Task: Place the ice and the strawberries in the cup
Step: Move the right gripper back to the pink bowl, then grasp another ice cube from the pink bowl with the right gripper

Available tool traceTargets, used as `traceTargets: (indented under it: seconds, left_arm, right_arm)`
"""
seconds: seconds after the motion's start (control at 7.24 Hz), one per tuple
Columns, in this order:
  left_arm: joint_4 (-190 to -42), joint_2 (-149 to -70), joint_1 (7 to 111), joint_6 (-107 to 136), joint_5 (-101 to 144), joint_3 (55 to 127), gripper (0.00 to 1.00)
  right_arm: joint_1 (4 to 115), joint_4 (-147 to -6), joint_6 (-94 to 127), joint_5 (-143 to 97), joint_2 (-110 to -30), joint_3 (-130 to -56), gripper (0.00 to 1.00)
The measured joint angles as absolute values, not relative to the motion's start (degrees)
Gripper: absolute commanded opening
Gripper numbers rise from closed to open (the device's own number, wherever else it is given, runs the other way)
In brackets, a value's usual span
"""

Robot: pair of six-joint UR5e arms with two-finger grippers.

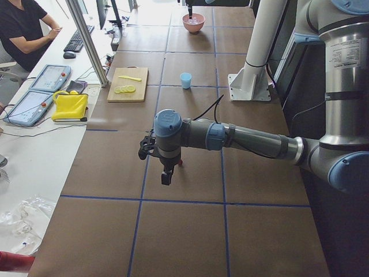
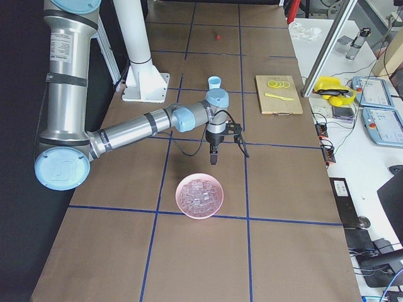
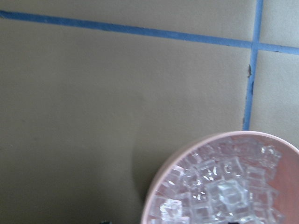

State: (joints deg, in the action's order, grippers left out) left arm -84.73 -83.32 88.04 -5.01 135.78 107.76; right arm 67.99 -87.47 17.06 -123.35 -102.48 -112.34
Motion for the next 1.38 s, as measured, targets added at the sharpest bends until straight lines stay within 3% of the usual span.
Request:
traceTargets:
  seconds: [0.55,0.83,0.97,1.38]
  left_arm:
    - [-84.73,-83.32,87.98,-5.01,135.79,107.97,1.0]
    - [-84.73,-83.3,87.99,-5.01,135.79,108.01,1.0]
    - [-84.73,-83.26,88.03,-5.01,135.79,108.01,1.0]
    - [-84.73,-83.24,88.06,-5.01,135.79,108.07,1.0]
  right_arm:
    - [69.23,-72.12,12.26,-125.55,-106.19,-102.08,0.88]
    - [69.25,-70.96,12.04,-125.63,-107.15,-101.23,0.84]
    - [69.25,-70.82,11.99,-125.66,-107.64,-101.15,0.78]
    - [69.21,-70.79,12.03,-125.68,-107.94,-101.02,0.76]
